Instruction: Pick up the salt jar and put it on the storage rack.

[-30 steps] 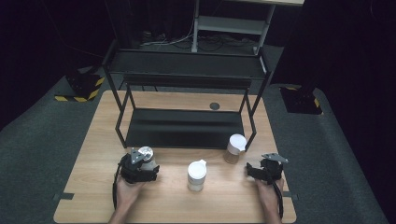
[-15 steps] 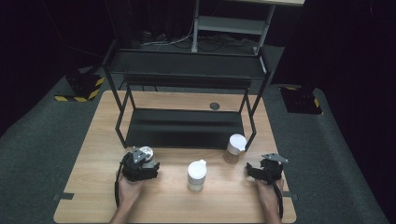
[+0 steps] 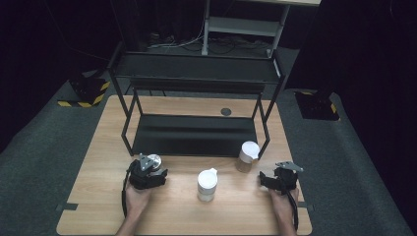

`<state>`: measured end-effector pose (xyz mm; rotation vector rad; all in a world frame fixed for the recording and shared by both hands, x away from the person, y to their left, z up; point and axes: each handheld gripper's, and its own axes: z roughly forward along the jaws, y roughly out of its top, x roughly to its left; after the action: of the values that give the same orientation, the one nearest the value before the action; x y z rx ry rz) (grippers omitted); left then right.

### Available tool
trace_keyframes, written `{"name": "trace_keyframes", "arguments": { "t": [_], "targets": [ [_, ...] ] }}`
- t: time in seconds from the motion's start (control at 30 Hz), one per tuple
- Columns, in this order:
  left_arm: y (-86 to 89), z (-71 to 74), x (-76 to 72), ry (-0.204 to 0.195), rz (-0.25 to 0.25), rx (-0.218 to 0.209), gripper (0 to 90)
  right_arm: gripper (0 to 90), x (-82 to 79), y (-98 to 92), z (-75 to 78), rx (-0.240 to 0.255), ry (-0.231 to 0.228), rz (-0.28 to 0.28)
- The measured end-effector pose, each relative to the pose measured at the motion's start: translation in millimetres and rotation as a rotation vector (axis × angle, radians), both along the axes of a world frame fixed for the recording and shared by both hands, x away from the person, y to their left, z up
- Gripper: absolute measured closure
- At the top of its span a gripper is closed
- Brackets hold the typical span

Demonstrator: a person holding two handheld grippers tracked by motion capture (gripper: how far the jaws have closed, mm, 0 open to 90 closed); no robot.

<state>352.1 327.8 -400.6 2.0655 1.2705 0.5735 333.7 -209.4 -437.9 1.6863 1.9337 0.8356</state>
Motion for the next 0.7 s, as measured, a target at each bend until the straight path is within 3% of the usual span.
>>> {"name": "trace_keyframes", "arguments": {
  "t": [0.7],
  "targets": [
    [-1.1, -3.1, 0.0, -0.01, -0.011, -0.013, 30.6, 10.5, -0.3, -0.2, 0.0, 0.001, -0.001, 0.001]
  ]
}}
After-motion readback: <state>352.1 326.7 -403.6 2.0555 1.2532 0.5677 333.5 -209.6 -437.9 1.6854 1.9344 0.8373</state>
